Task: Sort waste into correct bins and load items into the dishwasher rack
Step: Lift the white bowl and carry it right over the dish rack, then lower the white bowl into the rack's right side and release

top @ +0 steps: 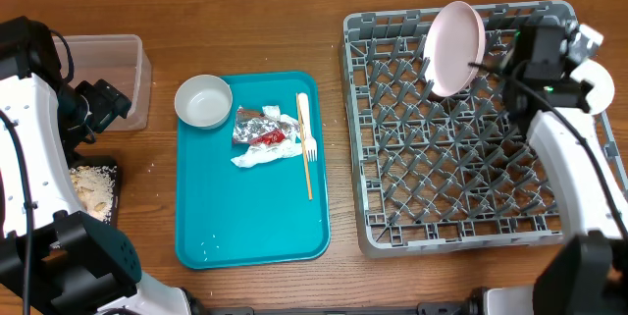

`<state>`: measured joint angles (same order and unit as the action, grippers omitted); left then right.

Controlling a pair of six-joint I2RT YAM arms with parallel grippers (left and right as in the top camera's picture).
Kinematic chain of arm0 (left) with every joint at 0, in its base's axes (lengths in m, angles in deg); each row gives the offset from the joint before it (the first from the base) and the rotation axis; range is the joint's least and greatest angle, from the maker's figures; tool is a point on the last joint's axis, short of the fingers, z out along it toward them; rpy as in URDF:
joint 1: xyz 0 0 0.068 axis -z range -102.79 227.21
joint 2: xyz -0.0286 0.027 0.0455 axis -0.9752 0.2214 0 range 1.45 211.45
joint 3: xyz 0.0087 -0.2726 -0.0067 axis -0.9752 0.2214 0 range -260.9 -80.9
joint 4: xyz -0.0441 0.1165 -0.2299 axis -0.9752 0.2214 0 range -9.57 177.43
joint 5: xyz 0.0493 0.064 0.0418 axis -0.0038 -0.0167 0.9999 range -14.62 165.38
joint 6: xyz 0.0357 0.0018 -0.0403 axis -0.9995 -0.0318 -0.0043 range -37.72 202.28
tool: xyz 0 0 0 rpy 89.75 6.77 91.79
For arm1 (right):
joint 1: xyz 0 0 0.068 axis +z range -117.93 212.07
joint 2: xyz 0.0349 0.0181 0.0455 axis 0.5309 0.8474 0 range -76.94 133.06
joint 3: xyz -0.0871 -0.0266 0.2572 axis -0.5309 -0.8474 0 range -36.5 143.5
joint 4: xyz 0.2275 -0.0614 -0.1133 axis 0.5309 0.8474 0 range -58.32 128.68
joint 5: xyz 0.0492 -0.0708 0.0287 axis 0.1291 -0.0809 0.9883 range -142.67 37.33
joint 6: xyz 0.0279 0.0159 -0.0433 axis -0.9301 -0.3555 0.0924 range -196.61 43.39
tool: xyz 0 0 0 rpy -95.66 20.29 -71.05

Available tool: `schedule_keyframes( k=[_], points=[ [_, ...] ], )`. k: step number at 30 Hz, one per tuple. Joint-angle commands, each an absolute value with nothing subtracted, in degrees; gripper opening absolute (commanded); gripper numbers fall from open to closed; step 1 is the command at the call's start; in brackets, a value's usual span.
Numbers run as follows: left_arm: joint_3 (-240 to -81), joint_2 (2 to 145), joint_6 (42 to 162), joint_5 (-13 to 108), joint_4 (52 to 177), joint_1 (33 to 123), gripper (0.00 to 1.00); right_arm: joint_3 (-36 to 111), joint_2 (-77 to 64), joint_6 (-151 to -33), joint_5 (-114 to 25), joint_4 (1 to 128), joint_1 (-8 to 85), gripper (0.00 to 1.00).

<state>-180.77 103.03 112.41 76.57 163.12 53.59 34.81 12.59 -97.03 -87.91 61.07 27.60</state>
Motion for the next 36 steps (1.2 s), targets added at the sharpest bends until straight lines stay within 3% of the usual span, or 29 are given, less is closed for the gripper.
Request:
schedule_keyframes(
  k=[1, 6, 13, 21, 26, 32, 36],
  points=[
    [-181.9, 101.8, 113.6, 77.4, 162.9, 53.5, 1.0, 36.5, 11.1, -90.0, -79.9, 61.7, 27.4, 0.9],
    [-181.9, 101.8, 113.6, 77.3, 163.0, 53.6, 1.0, 36.5, 14.1, -89.9, -79.9, 64.5, 27.1, 0.89],
    [-181.9, 101.8, 113.6, 77.3, 163.1, 53.6, 1.0, 36.5, 21.6, -89.8, -81.1, 65.7, 23.0, 0.7],
    [-181.9, 101.8, 113.6, 77.3, 162.9, 53.6, 1.0, 36.6, 23.0, -89.8, -76.7, 66.4, 17.8, 0.59],
    [-181.9, 101.8, 113.6, 77.3, 162.9, 53.6, 1.0, 36.6, 23.0, -89.8, -73.3, 66.3, 17.7, 0.41],
    [-181.9, 101.8, 113.6, 77.3, 162.9, 53.6, 1.0, 36.8, 22.8, -89.9, -72.9, 66.9, 17.7, 0.04],
    [-181.9, 101.8, 113.6, 77.3, 162.9, 53.6, 1.0, 39.3, 21.9, -89.9, -68.3, 69.4, 17.7, 0.04]
  ],
)
